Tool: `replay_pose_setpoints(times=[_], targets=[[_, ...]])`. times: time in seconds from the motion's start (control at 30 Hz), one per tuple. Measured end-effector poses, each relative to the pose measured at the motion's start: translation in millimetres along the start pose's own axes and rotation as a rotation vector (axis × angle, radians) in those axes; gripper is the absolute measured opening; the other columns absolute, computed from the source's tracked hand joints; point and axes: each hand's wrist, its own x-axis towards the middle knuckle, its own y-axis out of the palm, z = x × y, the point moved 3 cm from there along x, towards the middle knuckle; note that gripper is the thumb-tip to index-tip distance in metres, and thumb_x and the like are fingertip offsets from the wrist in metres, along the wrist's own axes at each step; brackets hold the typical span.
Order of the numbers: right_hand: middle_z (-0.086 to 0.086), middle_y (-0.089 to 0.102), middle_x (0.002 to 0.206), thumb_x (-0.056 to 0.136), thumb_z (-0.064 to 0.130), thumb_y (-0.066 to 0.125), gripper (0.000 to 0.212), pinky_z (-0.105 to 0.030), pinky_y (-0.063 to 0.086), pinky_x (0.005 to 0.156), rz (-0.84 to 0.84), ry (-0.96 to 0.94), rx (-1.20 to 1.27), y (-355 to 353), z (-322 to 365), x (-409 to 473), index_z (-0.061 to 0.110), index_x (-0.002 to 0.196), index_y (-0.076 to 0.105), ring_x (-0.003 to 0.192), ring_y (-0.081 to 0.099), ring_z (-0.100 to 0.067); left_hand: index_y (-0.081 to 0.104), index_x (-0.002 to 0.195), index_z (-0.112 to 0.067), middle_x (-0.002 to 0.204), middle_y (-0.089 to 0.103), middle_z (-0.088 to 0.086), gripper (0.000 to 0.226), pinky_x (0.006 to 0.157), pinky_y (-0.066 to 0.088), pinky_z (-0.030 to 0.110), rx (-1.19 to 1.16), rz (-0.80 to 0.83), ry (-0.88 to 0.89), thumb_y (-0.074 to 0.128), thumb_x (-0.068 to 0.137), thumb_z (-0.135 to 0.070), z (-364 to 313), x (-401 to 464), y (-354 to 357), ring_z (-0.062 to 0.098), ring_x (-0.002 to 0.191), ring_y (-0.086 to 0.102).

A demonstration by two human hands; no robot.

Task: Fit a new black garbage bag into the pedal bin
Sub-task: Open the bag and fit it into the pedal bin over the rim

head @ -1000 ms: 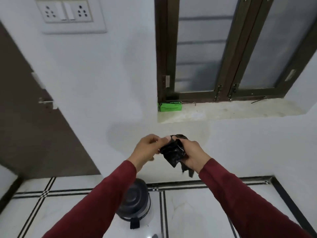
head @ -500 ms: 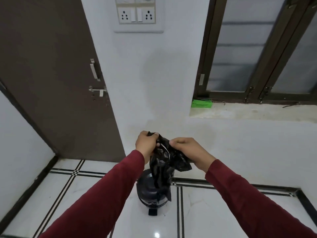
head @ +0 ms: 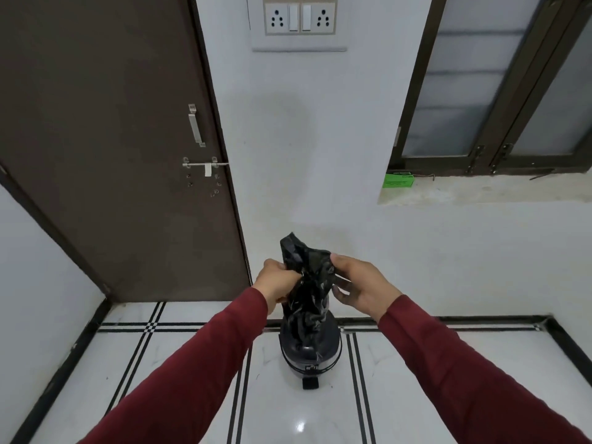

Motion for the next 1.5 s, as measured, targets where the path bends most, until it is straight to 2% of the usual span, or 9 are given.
replay_pose_setpoints(times=[0.2,0.4,0.5,0.6,0.73,0.93,1.1,1.37,1.5], targets=[[-0.016,0.065,0.094,0.108,0.004,0.037,0.023,-0.038,0.061,0.057,-0.079,0.085,0.432,5.0,-7.1,0.5,0.003,0.101,0.059,0.081,0.065,-0.027,0.067,0.098,-0.017,0.086,0.068,0.007,0.021,0.055,0.049,0.027,0.189,-0.125,0.023,0.050,0.087,-0.013,14.6,-5.8,-35.6,0.021,0.070,0.063],[-0.016,0.067,0.088,0.095,-0.002,0.033,0.031,-0.043,0.056,0.075,0.013,-0.027,0.409,-3.9,-1.9,4.6,0.008,0.092,0.062,0.078,0.065,-0.032,0.055,0.096,-0.004,0.077,0.058,0.015,0.024,0.066,0.054,0.045,-0.658,0.007,-0.327,0.031,0.095,0.002,16.8,-6.2,-51.8,0.025,0.066,0.055],[-0.009,0.072,0.080,0.089,0.011,0.059,0.016,-0.034,0.058,0.069,0.117,-0.125,0.052,-12.7,6.8,1.8,0.013,0.077,0.070,0.073,0.069,-0.026,0.055,0.098,-0.010,0.084,0.058,0.011,0.023,0.068,0.054,0.036,-0.688,-0.125,-0.264,0.034,0.092,-0.002,10.4,-5.3,-64.5,0.023,0.068,0.056],[0.000,0.070,0.075,0.085,0.001,0.066,0.027,-0.025,0.053,0.059,0.071,-0.273,-0.345,-19.5,13.3,3.9,0.023,0.073,0.074,0.069,0.066,-0.018,0.057,0.106,-0.015,0.108,0.061,0.011,0.025,0.107,0.047,0.050,-0.729,-0.050,-0.205,0.043,0.085,-0.017,9.1,1.1,-64.4,0.031,0.098,0.060],[0.002,0.073,0.067,0.083,-0.007,0.050,0.045,-0.022,0.050,0.051,-0.092,-0.356,-0.549,-26.1,23.9,10.4,0.024,0.065,0.077,0.063,0.065,-0.018,0.074,0.103,-0.017,0.103,0.077,0.008,0.049,0.095,0.053,0.045,-0.423,0.104,-0.066,0.067,0.078,-0.058,-2.9,-2.9,-56.6,0.028,0.096,0.070],[-0.013,0.064,0.131,0.084,0.007,0.056,0.050,-0.037,0.052,0.100,-0.288,-0.385,-1.093,-45.1,41.1,13.4,0.017,0.132,0.067,0.119,0.062,-0.035,0.056,0.128,-0.018,0.086,0.068,-0.001,0.056,0.074,0.054,0.027,0.280,-0.247,0.342,0.085,0.081,-0.026,-8.5,3.4,-56.4,0.014,0.080,0.066],[-0.019,0.054,0.132,0.082,0.018,0.069,0.063,-0.044,0.054,0.097,-0.314,-0.282,-1.103,-62.5,46.4,18.5,0.003,0.139,0.046,0.114,0.060,-0.037,0.063,0.116,-0.054,0.120,0.052,-0.004,0.063,0.083,0.058,0.024,0.438,-0.011,0.700,0.067,0.089,0.002,-16.2,-0.4,-48.7,0.016,0.104,0.064],[-0.021,0.023,0.156,0.083,0.008,0.071,0.095,-0.039,0.050,0.104,-0.313,-0.279,-1.148,-77.1,60.4,24.8,0.001,0.158,0.013,0.126,0.053,-0.040,0.063,0.121,-0.019,0.132,0.052,0.009,0.033,0.085,0.052,0.033,1.058,-0.020,0.374,0.064,0.088,-0.017,-32.8,6.7,-26.2,0.031,0.103,0.065],[-0.005,0.006,0.170,0.079,-0.003,0.070,0.103,-0.030,0.055,0.090,-0.538,-1.126,-1.053,-67.8,70.2,1.5,0.008,0.162,0.010,0.122,0.055,-0.029,0.038,0.137,-0.008,0.149,0.027,0.021,0.065,0.068,0.058,0.048,0.891,-0.540,0.623,0.071,0.082,-0.011,-49.2,-4.7,-17.2,0.042,0.074,0.067]])
